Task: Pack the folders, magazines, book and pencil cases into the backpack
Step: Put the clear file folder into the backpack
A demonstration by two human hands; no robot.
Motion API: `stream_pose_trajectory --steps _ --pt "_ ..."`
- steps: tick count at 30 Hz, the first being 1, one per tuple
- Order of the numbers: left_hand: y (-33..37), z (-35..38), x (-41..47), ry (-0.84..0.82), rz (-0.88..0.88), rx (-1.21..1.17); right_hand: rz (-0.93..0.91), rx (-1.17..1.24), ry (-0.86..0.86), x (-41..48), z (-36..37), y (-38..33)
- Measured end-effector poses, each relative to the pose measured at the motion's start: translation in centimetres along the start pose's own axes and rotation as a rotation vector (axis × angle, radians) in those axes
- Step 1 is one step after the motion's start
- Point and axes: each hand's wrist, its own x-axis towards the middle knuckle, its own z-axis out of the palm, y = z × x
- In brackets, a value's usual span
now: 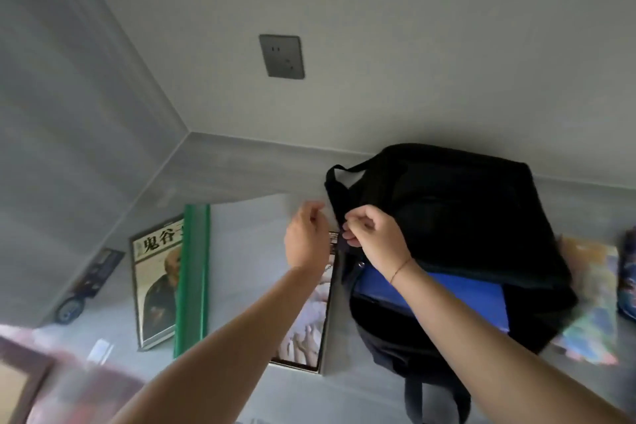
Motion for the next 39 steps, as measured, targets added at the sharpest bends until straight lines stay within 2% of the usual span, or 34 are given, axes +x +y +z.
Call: stream_pose_trajectory --steps 3,6,8,11,13,16,19,21,23,26,29,32,36,39 --pt "-5.5 -4.6 2.0 0.12 -0.098 0.095 0.05 -0.122 -0.123 0.7 5.4 0.8" --pt "-10.3 -9.3 3.6 0.176 -0.308 0.285 0.188 -0.191 -0.2 1.4 10.1 2.4" --pt "-12.9 -11.9 4.5 0.166 -0.454 0.352 0.236 -0.261 -0.158 2.4 12.4 4.6" --pt "-15.3 -14.7 5.4 0.122 -0.649 0.301 0.295 -0.331 -0.091 4.7 14.3 8.3" --pt "-16.3 -15.8 5.8 0.072 -0.742 0.262 0.349 -0.358 -0.006 4.5 14.9 6.8" --pt "-17.8 -16.1 6.7 0.003 -0.766 0.158 0.453 -0.252 -0.004 4.1 16.3 4.7" --pt "-17.8 -16.0 7.5 -0.049 -0.814 -0.115 0.548 -0.111 -0.088 4.4 17.4 4.2" --pt "-17.7 -16.0 7.8 -0.079 -0.834 -0.192 0.497 -0.218 -0.04 4.7 17.4 4.3" --pt "-17.8 -16.0 8.2 -0.106 -0.833 -0.196 0.414 -0.441 0.137 5.1 16.6 4.8" --pt "-17.5 -16.0 8.6 -0.144 -0.83 -0.127 0.48 -0.57 0.254 4.6 15.3 4.8" --pt "-16.9 -16.1 8.8 -0.233 -0.825 -0.057 0.452 -0.46 0.219 4.4 15.0 5.0" --pt "-17.8 -15.8 9.6 -0.287 -0.814 -0.161 0.414 -0.396 0.215 4.8 14.6 5.6" --pt "-18.4 -14.8 10.2 -0.376 -0.803 -0.171 0.386 -0.263 0.192 4.4 14.1 4.8" --pt "-18.1 -14.6 10.0 -0.348 -0.801 0.023 0.364 -0.253 0.148 3.9 14.0 4.8"
